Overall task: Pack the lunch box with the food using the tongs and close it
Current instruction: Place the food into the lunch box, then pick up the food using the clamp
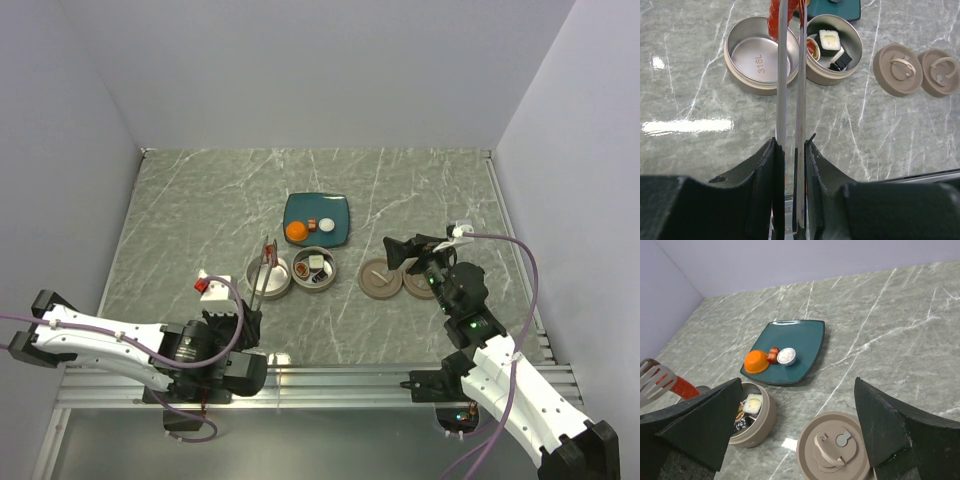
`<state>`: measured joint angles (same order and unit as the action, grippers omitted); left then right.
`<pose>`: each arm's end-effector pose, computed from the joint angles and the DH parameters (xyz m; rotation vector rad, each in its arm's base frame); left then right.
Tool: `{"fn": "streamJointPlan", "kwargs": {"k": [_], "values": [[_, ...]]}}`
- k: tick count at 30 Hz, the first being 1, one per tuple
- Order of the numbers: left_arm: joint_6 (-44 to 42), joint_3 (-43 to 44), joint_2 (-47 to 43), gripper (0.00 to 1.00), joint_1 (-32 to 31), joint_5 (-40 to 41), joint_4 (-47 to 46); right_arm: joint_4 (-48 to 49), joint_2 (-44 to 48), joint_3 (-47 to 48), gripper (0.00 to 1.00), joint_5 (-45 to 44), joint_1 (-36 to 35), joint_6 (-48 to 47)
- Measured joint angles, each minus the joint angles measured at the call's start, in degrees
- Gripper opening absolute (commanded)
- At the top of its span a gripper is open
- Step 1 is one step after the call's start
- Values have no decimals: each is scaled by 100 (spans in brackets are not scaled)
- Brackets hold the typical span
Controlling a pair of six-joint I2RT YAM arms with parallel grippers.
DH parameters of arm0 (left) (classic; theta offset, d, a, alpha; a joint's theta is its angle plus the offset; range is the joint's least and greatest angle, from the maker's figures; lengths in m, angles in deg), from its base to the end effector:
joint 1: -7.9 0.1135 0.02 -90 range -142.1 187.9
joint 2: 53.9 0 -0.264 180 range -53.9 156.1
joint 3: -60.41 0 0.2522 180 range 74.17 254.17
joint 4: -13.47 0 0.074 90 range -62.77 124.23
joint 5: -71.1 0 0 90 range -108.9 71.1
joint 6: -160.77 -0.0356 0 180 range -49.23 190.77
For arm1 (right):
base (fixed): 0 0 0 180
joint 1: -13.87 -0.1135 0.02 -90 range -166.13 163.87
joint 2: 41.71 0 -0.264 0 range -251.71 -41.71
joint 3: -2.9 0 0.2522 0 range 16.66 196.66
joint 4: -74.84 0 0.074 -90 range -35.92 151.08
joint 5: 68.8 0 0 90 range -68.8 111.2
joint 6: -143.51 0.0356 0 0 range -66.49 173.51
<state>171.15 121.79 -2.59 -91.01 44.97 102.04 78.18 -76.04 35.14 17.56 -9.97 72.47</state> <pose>0.0128 -0.1247 0.2758 -0.1540 2.0361 -0.4151 0.1505 0.0640 0.2556 -0.0159 1.5742 0.5402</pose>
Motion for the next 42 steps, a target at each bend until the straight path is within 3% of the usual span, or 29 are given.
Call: {"fn": "streamJointPlan", "kwargs": {"k": [5,11,33,39,42], "values": [[55,0,-57,35,-15,-2,15,2,-11,0,100,0,0,0],[208,0,70,44,-37,24,122,0,-79,0,100,0,0,-2],[369,28,184,44,-109,201,136,0,-81,0,100,0,11,-20],[-92,31,166,43,-96,590,-251,0,-79,0,100,2,11,-20],[-898,28,74,43,63,699,-855,2,-81,0,100,7,11,-20]]}}
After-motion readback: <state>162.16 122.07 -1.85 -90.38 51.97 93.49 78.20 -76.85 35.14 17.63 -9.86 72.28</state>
